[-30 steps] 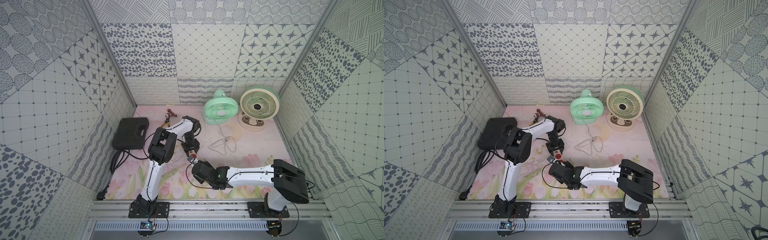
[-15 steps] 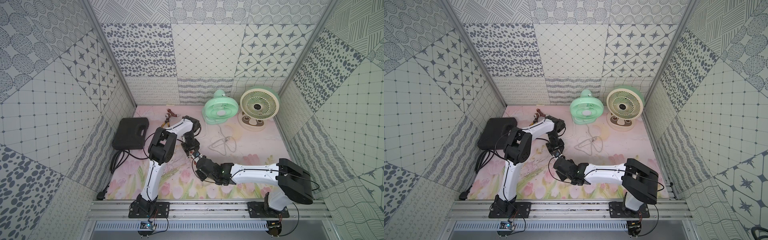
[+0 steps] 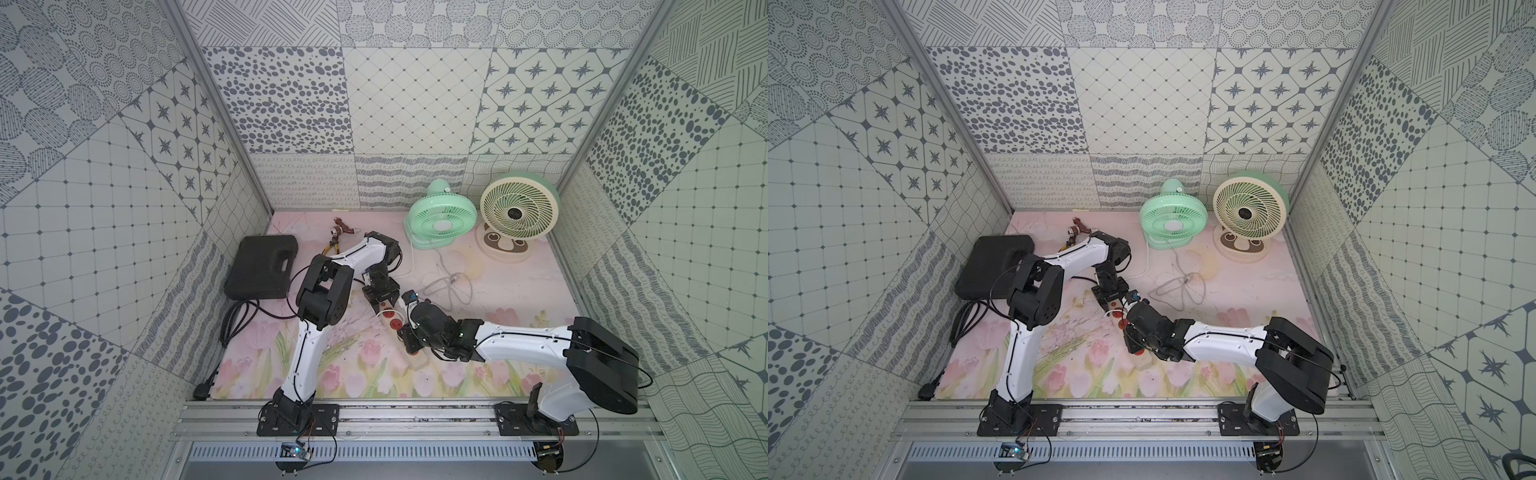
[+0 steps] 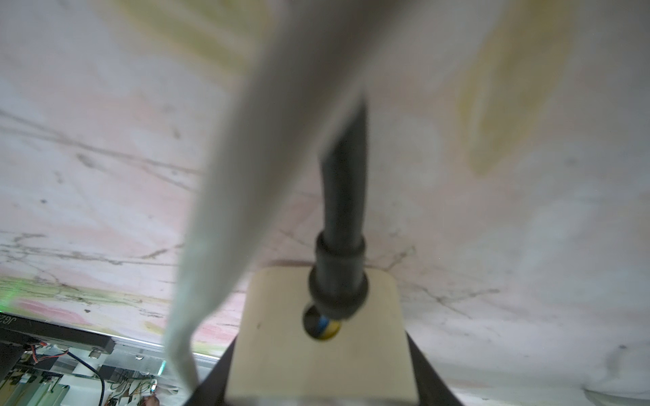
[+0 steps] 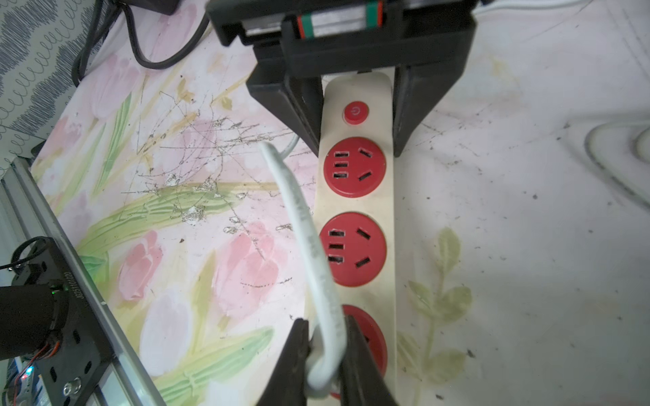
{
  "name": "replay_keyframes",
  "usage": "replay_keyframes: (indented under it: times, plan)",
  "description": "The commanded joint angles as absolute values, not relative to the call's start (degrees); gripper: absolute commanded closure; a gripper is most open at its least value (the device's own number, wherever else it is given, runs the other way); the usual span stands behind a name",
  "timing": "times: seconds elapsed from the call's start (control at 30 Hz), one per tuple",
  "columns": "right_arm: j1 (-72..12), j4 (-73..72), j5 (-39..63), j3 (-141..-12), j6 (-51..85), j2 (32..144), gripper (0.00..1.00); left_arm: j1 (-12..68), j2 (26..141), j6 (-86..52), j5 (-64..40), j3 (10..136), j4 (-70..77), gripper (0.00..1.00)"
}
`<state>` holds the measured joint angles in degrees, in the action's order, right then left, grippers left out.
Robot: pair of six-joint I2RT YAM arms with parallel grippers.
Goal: Unplug the desk fan from the power strip
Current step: Remove the plug from the socket.
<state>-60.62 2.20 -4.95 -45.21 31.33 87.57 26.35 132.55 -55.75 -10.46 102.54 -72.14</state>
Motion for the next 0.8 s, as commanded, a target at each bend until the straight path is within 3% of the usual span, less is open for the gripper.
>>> replay_keyframes:
  times: [0.0, 0.77]
  plan:
    - [-58.21, -6.13, -11.23, -46.85, 31.84, 86.22, 1.00, 26.26, 137.02, -54.67, 3.47, 99.04, -73.39, 1.00]
    - [-75.80, -4.92, -30.41, -56.95, 3.62, 94.85, 1.00, 26.37, 137.37, -55.11, 3.36, 98.53, -73.06, 1.00]
